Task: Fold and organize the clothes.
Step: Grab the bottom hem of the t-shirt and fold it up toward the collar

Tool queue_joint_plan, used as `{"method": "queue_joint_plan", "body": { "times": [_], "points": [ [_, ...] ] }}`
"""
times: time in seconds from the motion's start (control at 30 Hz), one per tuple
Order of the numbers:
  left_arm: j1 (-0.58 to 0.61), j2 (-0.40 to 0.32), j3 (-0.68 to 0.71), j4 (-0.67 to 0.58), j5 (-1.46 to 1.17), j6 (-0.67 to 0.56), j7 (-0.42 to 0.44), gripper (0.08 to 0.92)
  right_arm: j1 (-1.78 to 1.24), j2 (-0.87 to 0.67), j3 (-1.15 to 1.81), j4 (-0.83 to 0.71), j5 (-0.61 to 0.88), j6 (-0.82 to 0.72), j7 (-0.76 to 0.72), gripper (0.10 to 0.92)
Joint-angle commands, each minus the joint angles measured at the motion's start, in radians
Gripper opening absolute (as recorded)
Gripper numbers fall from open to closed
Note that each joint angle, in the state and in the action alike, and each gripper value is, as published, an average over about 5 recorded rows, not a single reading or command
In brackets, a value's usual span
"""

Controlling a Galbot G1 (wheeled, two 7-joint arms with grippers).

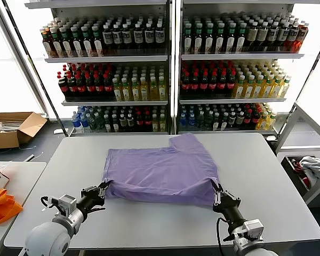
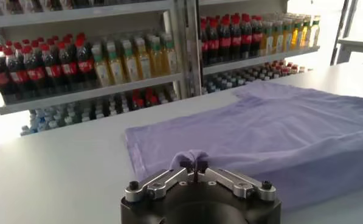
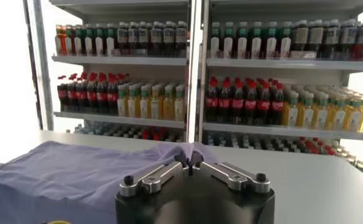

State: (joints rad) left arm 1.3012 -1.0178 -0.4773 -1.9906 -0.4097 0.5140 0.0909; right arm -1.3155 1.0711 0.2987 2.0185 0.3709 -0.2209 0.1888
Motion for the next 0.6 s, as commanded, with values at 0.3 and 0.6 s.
{"method": "queue_joint_plan", "body": {
  "times": [0.3,0.6],
  "points": [
    [-0.197,-0.045,0.052,0.245,0.046,-0.016,0.014,0.111,0.346,0.056,-0.152,-0.329,-0.007,-0.042,-0.002,0.244],
    [-0.105,-0.026,-0.037,0.147,0.046,-0.020,-0.001,0.360,0.262,0.034,-0.088,-0.229,0.050,-0.066,0.015,0.504]
  ]
}}
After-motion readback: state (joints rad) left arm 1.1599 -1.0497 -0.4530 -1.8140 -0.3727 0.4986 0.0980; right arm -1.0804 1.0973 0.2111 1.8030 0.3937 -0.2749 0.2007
